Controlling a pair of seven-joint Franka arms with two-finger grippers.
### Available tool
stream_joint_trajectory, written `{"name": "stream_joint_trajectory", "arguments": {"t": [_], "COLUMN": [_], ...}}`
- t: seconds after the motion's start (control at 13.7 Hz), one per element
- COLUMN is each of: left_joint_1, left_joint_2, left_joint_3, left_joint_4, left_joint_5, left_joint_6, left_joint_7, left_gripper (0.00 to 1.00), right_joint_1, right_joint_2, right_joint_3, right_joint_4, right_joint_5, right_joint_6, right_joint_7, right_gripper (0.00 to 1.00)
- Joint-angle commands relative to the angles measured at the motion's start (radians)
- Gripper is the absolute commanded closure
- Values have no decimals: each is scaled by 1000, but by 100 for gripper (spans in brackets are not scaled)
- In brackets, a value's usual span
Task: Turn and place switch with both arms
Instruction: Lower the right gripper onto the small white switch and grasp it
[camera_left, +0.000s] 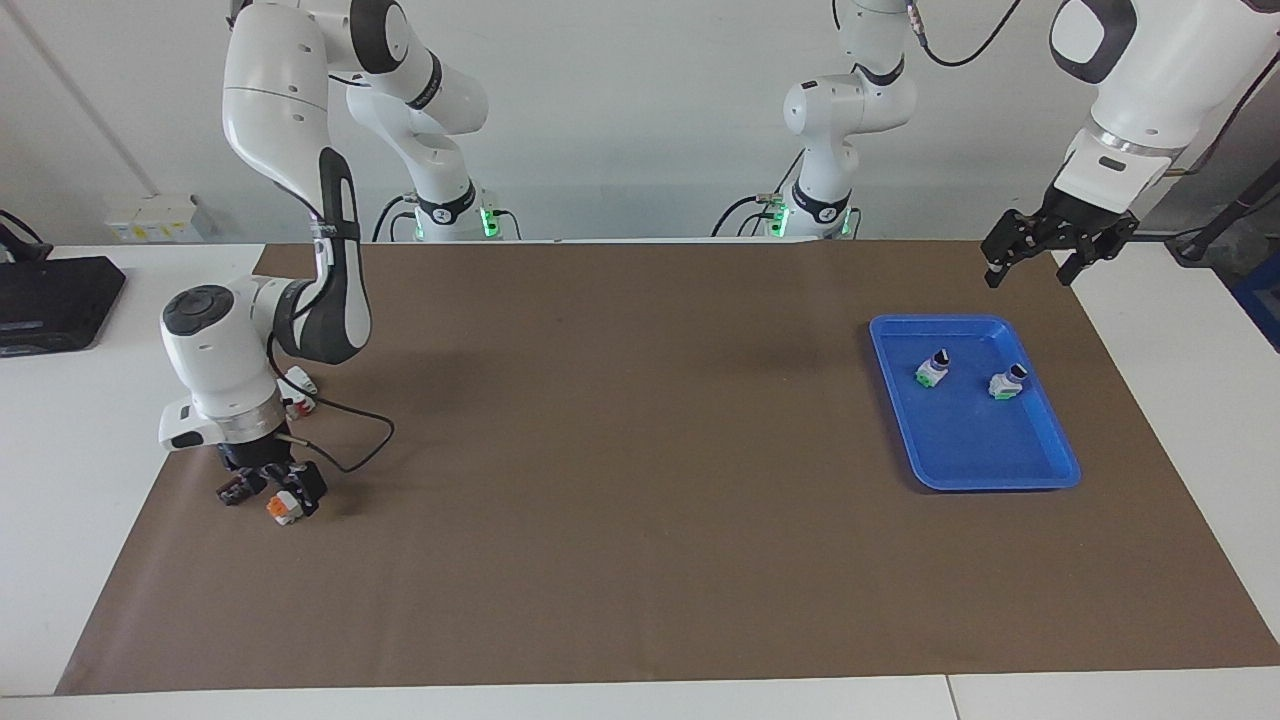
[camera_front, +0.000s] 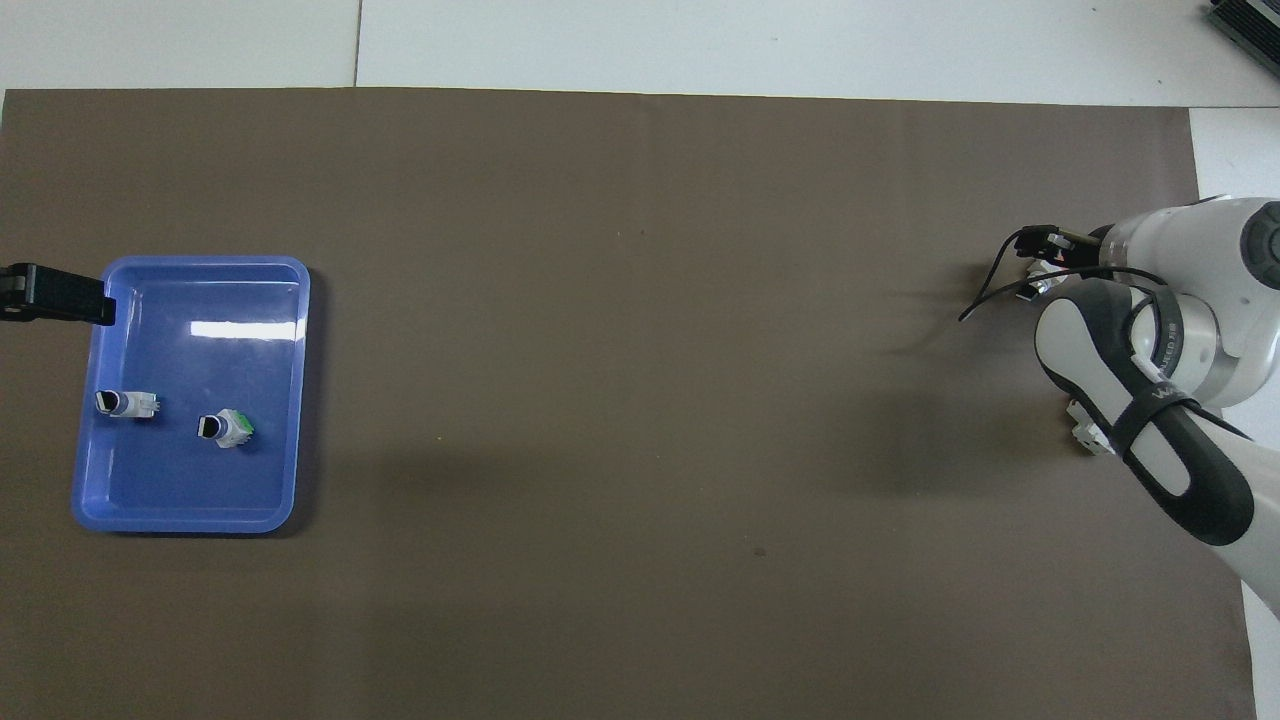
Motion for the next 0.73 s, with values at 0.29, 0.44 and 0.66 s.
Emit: {"name": "stream_joint_trajectory", "arguments": {"t": [0.29, 0.44, 0.66], "left_joint_1": [11, 11, 11], "left_joint_2": [-29, -29, -29], "left_joint_3": [-4, -4, -4], "left_joint_4": [-32, -32, -32], "left_joint_5": [-10, -10, -10], "left_joint_6": [3, 3, 5], "left_joint_7": [-8, -6, -8], "left_gripper": [0, 0, 0], "right_joint_1": [-26, -28, -29], "right_joint_2": [30, 30, 31], "right_joint_3": [12, 12, 13], "right_joint_4": [2, 0, 2], "right_joint_5": [73, 73, 73], "right_joint_6": [-7, -8, -13], "right_joint_7": [36, 36, 38], "right_gripper": [15, 43, 100]}}
